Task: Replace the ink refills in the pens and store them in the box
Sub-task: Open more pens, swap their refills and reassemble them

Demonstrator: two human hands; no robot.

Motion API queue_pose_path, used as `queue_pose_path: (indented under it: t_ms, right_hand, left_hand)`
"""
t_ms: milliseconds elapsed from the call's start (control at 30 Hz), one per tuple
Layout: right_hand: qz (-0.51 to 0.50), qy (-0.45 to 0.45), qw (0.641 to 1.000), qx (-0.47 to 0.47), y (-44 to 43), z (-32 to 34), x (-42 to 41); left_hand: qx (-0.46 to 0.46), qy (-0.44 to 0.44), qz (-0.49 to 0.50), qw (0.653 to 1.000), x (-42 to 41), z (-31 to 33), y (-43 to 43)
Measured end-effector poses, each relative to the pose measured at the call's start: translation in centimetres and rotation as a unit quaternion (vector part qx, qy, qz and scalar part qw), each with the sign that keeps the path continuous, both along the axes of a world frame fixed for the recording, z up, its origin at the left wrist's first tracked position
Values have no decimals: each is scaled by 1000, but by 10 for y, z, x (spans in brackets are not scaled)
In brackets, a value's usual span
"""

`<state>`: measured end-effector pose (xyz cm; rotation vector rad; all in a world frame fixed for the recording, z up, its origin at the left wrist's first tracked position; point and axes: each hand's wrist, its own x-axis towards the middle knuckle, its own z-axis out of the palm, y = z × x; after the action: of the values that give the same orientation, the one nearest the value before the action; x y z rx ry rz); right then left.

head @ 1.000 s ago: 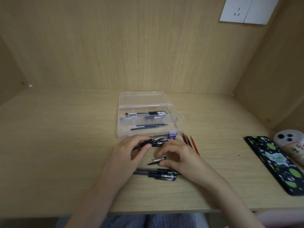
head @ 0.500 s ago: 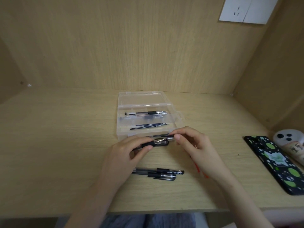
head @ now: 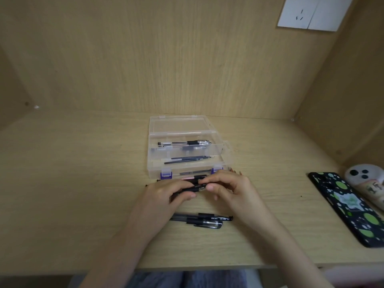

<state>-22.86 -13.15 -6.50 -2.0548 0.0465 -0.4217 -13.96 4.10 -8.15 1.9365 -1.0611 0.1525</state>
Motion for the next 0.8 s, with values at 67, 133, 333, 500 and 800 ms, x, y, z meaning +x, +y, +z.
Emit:
queue_pose_path:
  t_ms: [67,133,333,500,800]
  right_hand:
    - [1,6,1000,13,0,-2,-1]
    - [0,4,1000,16,2,-3,-2]
    - [-14,0,1000,-5,4,2,2]
    - [-39,-1,999,-34,-11,23,12]
    - [-182,-59,980,-52,-53,53,67]
  left_hand:
    - [6,-15,-4,1000,0,-1,0]
    - [5,-25,-7,1000,0,-1,-1]
    - [-24,17,-6,1000,-1,0,-2]
    - [-5,-44,9,999,3,3,-2]
    - [30,-45,-7,999,9,-2,-2]
